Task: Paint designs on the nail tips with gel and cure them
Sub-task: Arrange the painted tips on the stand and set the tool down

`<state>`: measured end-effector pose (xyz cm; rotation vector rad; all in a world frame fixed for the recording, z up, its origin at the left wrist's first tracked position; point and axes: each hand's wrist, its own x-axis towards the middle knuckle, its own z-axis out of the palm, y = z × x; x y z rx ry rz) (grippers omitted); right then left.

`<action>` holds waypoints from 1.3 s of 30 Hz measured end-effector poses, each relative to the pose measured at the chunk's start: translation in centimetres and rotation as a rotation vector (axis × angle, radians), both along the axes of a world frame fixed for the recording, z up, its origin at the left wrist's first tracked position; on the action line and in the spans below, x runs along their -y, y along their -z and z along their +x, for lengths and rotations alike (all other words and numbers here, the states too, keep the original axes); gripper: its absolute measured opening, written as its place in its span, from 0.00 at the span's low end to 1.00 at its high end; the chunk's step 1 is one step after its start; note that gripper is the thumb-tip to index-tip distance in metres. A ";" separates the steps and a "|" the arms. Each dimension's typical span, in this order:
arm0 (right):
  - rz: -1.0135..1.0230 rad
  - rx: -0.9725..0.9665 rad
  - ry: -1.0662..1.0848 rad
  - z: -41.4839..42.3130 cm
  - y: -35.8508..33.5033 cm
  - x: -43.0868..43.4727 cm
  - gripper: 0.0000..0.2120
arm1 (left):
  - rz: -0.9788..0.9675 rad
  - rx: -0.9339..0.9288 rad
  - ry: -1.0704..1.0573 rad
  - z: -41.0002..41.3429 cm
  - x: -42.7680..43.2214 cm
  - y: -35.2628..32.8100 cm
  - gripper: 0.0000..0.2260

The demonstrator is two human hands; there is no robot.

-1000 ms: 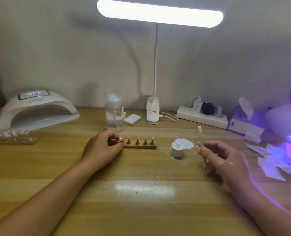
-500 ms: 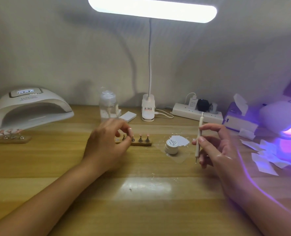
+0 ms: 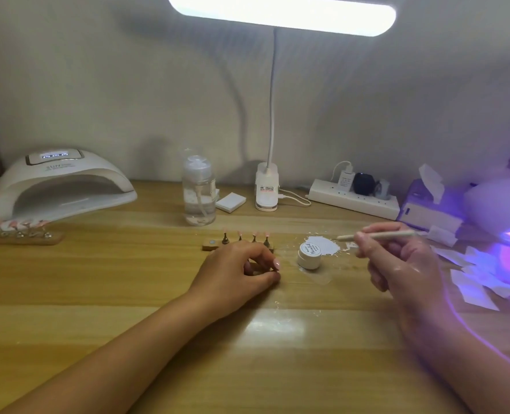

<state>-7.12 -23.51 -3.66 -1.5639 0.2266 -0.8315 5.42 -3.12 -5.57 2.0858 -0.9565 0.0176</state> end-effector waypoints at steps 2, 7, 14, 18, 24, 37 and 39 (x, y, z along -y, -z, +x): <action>-0.034 0.037 0.070 0.0 0.1 -0.1 0.10 | 0.002 -0.009 0.002 0.1 0.0 0.0 0.06; -0.114 0.069 0.096 0.8 0.0 -1.3 0.05 | 0.026 -0.013 0.010 0.1 -0.1 0.1 0.03; -0.762 -0.332 0.204 2.6 1.0 -2.1 0.08 | 0.023 -0.019 -0.003 0.4 0.0 0.4 0.03; -0.925 -0.291 0.254 3.2 1.2 -2.8 0.17 | -0.002 -0.008 -0.007 0.5 0.1 0.5 0.04; -0.940 -0.306 0.202 2.9 1.6 -2.4 0.17 | -0.010 -0.014 -0.007 0.5 0.1 0.4 0.03; -0.917 -0.275 0.196 2.9 1.6 -2.5 0.20 | 0.029 0.020 -0.021 0.3 0.0 0.3 0.08; -0.907 -0.316 0.178 2.8 1.6 -2.5 0.19 | 0.029 0.025 -0.018 0.3 0.0 0.3 0.08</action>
